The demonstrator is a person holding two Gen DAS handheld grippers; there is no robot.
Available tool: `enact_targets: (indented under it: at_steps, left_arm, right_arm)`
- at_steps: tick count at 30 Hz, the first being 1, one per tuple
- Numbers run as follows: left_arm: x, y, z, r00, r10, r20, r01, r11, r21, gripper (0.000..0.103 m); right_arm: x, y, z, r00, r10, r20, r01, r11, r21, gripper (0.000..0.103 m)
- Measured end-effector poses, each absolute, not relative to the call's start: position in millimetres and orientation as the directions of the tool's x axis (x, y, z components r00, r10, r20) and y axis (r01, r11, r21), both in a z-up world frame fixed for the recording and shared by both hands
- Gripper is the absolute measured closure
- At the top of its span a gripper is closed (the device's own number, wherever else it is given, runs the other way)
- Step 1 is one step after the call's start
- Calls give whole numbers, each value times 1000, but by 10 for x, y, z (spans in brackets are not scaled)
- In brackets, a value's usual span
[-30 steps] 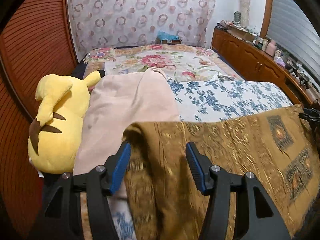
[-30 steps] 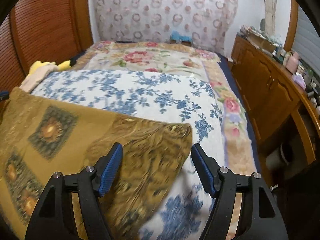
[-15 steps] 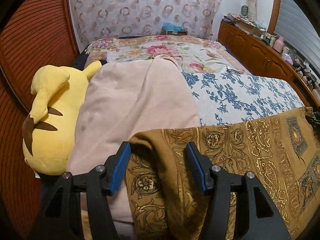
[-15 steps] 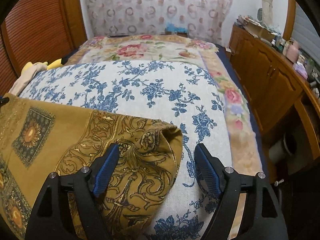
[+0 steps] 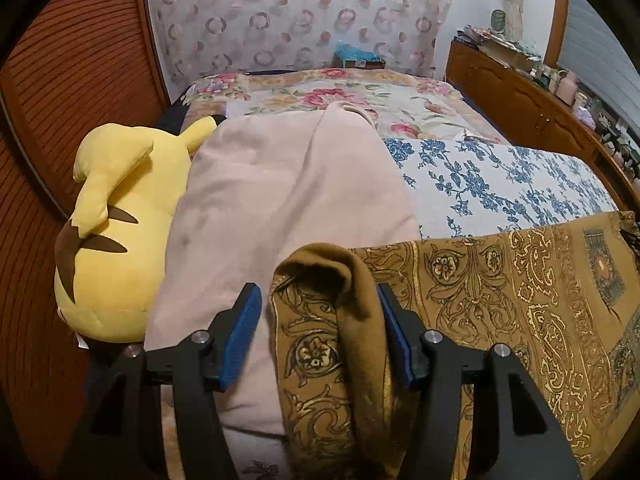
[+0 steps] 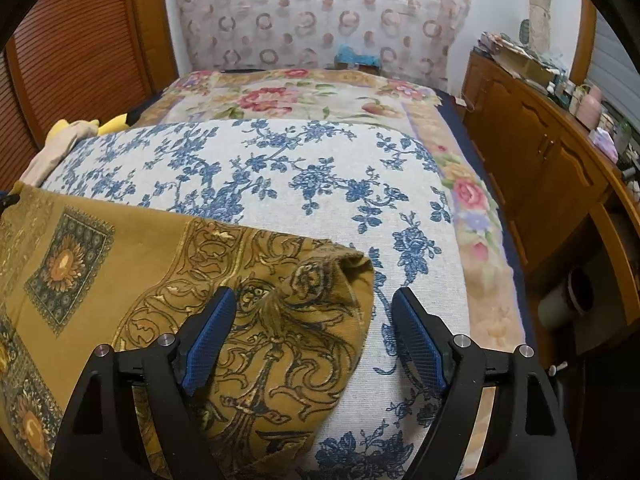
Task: Fold small clothes
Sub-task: 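Close the left tool on the shirt edge while the right tool grasps the same edge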
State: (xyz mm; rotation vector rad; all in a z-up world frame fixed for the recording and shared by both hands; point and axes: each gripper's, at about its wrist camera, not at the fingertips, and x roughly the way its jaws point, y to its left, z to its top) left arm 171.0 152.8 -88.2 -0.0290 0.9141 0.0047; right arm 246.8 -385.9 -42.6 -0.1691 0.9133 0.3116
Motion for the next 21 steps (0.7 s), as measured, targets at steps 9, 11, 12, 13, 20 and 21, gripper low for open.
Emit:
enact_targets:
  at_steps: [9,11,12,13,20,21]
  left_arm:
    - [1694,1530,-904,618,-16,-786,-23,999,-38,46]
    - [1678,1519,-906,624,-18,-781,-21,999,-40,46]
    - [1668,1517,-900,626,-24,-780,-17,999,-45,48]
    - [1661,1523,-901,627,-34,-778,-12,999,-53,49]
    - [1612,1481,-868,633,-73,-771,19,997,-79,80]
    - [1604,1463,-863,629,-92,-772,32,995,-92,86]
  right_arm:
    - [2461,-3836,-443,569,198,-798,-345,939,-13,20]
    - [2453,-3810,-450,565,205,-799,-355,935,-11,23]
    - [2439,-3785,-444,563,216,-798,-367,930,-7,28]
    - [2426,-3769,-439,561,227,-796,-379,925,-4,30]
    - [2328,-3655,-429,539,307,-784,-457,889,34,72]
    - [2320,-3643,-427,533,318,-784,-465,884,42,79]
